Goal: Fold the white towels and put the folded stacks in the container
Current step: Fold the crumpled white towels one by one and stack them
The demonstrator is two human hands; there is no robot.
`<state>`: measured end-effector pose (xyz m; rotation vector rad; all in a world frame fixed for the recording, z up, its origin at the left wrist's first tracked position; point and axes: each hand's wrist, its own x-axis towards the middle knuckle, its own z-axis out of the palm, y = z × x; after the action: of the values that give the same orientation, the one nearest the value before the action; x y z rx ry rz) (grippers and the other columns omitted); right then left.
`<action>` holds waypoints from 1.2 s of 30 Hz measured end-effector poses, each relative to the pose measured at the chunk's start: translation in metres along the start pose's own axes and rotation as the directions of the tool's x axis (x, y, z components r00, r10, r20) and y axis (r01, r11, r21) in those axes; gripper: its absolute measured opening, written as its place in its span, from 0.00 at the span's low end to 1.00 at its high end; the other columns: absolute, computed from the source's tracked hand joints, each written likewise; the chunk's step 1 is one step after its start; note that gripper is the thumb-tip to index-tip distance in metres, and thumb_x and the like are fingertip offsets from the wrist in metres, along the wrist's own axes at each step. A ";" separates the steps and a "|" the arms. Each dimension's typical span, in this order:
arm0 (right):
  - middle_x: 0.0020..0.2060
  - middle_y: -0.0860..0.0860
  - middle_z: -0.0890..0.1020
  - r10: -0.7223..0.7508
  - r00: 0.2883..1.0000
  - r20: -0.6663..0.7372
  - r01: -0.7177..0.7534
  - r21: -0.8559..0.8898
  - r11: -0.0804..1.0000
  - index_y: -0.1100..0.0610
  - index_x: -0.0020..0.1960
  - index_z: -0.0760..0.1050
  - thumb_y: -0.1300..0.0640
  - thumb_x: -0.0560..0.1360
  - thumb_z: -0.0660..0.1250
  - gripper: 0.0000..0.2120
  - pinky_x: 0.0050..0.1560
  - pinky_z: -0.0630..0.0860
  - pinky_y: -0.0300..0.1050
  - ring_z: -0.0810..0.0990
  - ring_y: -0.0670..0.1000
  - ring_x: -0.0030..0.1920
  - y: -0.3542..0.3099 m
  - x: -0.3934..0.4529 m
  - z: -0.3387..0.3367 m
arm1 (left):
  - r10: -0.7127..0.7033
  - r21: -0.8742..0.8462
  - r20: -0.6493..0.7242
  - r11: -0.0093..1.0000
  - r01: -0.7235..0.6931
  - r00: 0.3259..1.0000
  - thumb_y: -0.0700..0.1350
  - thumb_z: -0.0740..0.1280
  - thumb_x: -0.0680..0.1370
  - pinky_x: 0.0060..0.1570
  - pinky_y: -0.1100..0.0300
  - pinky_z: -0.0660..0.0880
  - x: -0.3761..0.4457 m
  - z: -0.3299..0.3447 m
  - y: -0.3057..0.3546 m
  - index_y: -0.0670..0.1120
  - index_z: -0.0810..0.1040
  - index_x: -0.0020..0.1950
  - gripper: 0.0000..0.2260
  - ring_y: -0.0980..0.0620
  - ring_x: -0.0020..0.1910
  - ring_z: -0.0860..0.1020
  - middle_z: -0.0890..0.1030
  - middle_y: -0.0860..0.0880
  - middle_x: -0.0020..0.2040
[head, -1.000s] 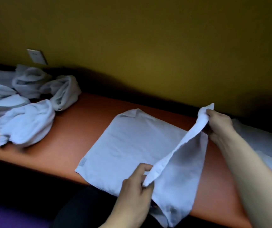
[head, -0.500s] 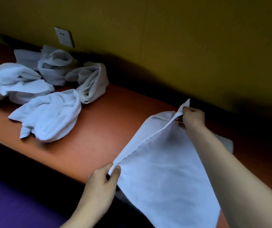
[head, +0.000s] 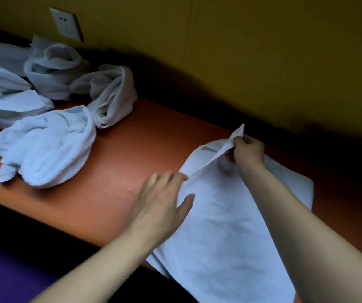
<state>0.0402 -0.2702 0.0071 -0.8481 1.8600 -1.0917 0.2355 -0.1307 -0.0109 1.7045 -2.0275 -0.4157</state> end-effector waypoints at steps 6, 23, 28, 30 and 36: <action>0.35 0.56 0.82 -0.052 0.999 -0.009 0.052 0.002 0.999 0.63 0.51 0.79 0.61 0.81 0.60 0.10 0.34 0.77 0.43 0.81 0.52 0.34 0.002 -0.003 -0.005 | -0.020 -0.037 0.185 0.999 0.028 0.983 0.41 0.59 0.79 0.49 0.53 0.73 0.147 0.044 0.020 0.53 0.81 0.60 0.15 0.44 0.56 0.76 0.81 0.50 0.59; 0.43 0.55 0.85 -0.056 0.981 0.185 0.046 0.059 0.997 0.54 0.63 0.77 0.55 0.82 0.64 0.11 0.36 0.78 0.43 0.83 0.52 0.36 0.023 -0.011 -0.031 | -0.059 -0.206 0.071 0.976 0.072 0.996 0.45 0.63 0.80 0.49 0.55 0.69 0.093 0.051 -0.038 0.48 0.73 0.62 0.11 0.45 0.54 0.74 0.73 0.49 0.54; 0.30 0.50 0.80 0.030 0.987 0.157 -0.022 -0.050 0.998 0.56 0.47 0.84 0.56 0.78 0.69 0.06 0.33 0.72 0.43 0.76 0.50 0.28 0.071 -0.060 -0.087 | -0.169 -0.013 0.095 0.985 0.170 0.981 0.49 0.68 0.77 0.51 0.48 0.73 -0.013 0.028 -0.040 0.48 0.72 0.63 0.16 0.41 0.53 0.74 0.75 0.47 0.54; 0.25 0.47 0.78 0.041 0.990 0.132 -0.013 -0.205 0.979 0.55 0.43 0.83 0.54 0.77 0.70 0.07 0.31 0.70 0.40 0.75 0.50 0.28 0.093 -0.087 -0.111 | -0.271 0.063 0.092 0.962 0.266 0.958 0.53 0.69 0.77 0.50 0.48 0.72 -0.043 0.016 -0.038 0.49 0.70 0.63 0.18 0.42 0.53 0.73 0.73 0.48 0.55; 0.38 0.51 0.81 0.064 0.987 -0.145 -0.128 -0.494 0.860 0.54 0.42 0.72 0.50 0.73 0.70 0.10 0.44 0.72 0.46 0.80 0.58 0.45 0.160 -0.179 -0.164 | -0.457 0.076 0.215 0.889 0.452 0.863 0.59 0.69 0.76 0.47 0.52 0.72 -0.061 0.003 -0.042 0.46 0.70 0.53 0.18 0.41 0.51 0.76 0.79 0.46 0.49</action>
<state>-0.0465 0.0042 -0.0339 -0.9773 2.3162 -0.6054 0.2775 -0.0795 -0.0438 2.2436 -1.7592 -0.7765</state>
